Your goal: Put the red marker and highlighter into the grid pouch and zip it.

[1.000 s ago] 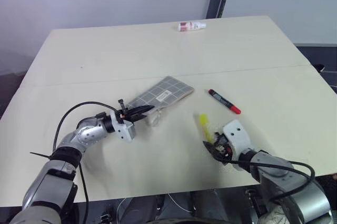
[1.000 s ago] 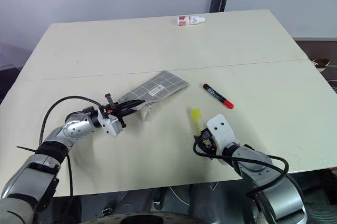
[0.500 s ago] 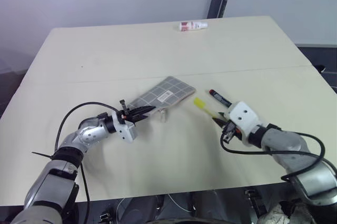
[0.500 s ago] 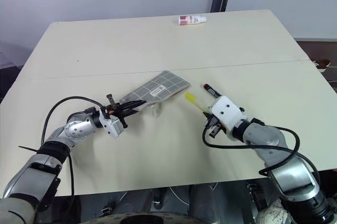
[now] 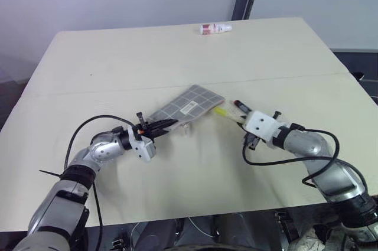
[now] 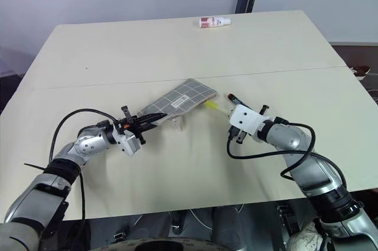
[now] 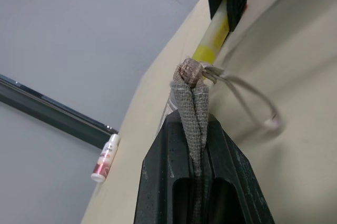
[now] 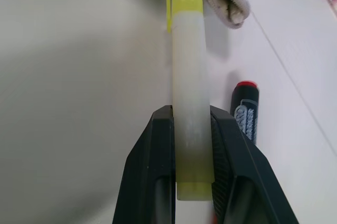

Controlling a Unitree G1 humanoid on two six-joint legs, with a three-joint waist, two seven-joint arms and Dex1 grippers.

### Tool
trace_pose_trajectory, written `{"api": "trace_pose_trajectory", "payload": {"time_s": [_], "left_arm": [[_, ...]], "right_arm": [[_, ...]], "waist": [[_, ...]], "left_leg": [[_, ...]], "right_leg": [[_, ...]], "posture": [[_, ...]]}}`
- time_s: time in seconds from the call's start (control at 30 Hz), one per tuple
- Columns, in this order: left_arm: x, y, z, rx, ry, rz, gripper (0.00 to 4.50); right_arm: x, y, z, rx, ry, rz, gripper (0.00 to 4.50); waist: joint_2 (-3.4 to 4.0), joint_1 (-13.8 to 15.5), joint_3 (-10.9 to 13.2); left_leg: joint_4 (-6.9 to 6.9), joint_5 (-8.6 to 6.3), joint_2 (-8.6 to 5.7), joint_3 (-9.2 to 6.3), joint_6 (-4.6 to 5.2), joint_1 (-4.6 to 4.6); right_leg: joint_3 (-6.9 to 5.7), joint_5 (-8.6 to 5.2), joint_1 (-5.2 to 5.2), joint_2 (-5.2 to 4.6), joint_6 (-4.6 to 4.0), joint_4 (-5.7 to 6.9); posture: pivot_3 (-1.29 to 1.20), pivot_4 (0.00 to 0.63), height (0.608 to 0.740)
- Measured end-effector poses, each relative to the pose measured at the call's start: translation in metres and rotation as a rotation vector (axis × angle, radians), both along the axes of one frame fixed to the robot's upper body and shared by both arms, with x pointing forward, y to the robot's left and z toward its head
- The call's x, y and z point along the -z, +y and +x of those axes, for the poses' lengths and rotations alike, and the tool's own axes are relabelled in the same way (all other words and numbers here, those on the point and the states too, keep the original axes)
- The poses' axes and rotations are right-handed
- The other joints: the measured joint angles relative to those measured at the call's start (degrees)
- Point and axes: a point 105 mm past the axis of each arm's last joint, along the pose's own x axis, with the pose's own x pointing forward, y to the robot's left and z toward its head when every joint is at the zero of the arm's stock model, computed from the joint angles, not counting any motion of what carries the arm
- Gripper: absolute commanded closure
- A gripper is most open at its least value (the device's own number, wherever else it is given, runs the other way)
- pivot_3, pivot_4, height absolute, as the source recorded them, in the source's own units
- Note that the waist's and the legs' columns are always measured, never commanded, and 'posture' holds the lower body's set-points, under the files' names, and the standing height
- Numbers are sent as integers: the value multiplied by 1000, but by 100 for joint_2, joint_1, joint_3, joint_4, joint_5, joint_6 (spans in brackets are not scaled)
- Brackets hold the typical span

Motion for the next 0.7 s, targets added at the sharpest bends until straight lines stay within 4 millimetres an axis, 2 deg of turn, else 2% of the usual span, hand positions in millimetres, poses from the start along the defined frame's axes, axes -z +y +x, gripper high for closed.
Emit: {"api": "trace_pose_trajectory", "payload": {"time_s": [0.23, 0.4, 0.5, 0.63, 0.7], "left_arm": [[-2, -2, -1, 11, -5, -4, 4500], [-3, -4, -2, 24, 15, -9, 4500], [-3, -5, 1, 21, 71, -24, 4500], [-14, -4, 8, 22, 187, -80, 4500], [-21, -3, 11, 36, 267, -116, 4500]], "right_arm": [[-4, 4, 2, -22, -29, -19, 4223], [-2, 19, 2, -71, -36, -30, 4223], [-1, 21, 1, -91, -37, -52, 4223], [-2, 22, -1, -113, -42, -61, 4223], [-4, 16, -3, -116, -49, -74, 4223]], "waist": [[0, 1, 0], [1, -7, 0], [0, -1, 0], [1, -6, 0], [1, -3, 1]], "left_leg": [[0, -1, -1, 0, -1, 0], [0, 0, 0, 0, -1, 0], [1, 0, -1, 0, 0, 0], [2, 0, -1, 0, 1, 0], [2, 1, -1, -1, 2, 0]], "right_leg": [[1, 0, -1, 0, -1, 1], [2, 0, -3, 1, 0, 2], [2, 0, -2, 1, -1, 2], [3, 0, -2, 1, -1, 2], [3, 0, -3, 2, -1, 3]], "posture": [[0, 150, 740], [0, 150, 740], [0, 150, 740], [0, 150, 740], [0, 150, 740]]}}
